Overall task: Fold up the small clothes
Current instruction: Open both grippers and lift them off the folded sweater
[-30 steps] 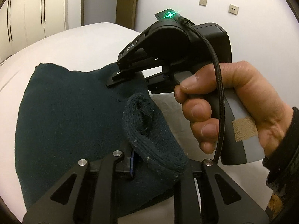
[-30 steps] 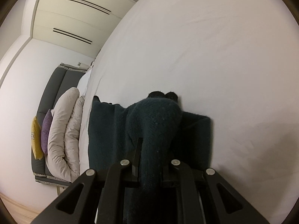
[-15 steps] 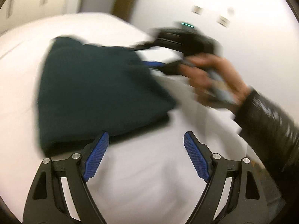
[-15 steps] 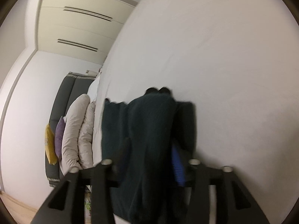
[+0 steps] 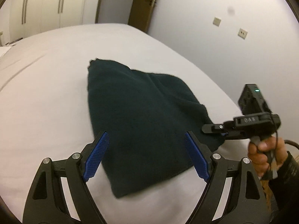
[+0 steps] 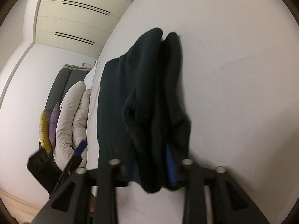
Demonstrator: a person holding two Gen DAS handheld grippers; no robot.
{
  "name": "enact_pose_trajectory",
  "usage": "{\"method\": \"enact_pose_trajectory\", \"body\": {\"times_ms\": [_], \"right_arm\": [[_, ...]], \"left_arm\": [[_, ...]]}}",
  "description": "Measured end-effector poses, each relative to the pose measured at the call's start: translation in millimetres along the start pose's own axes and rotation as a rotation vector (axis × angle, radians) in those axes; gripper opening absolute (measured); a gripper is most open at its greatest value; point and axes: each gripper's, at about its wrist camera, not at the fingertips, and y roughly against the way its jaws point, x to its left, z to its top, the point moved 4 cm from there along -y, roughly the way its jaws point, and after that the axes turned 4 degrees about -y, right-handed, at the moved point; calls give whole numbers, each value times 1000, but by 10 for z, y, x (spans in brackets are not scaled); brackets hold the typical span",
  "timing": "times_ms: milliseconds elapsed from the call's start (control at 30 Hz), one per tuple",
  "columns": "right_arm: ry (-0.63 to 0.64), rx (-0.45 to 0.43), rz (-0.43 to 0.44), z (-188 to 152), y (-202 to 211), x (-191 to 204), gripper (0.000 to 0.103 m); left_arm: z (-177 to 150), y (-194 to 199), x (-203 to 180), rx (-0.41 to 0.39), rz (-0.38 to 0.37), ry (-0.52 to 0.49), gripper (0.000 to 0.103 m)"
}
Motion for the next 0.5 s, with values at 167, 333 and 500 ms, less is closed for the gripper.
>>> {"method": "enact_pose_trajectory", "body": {"times_ms": [167,333,500], "right_arm": [[-81,-35,38,-102,19,-199,13],[-119,-62,101,-217,-65,-311,10],[-95,-68,92,-221,-84,-243,11]], "left_arm": [[-76,-584,145,116,16,-5,80],[-202,-790,167,146,39,-73,80],[-217,-883,249,148,27,-66,80]]}}
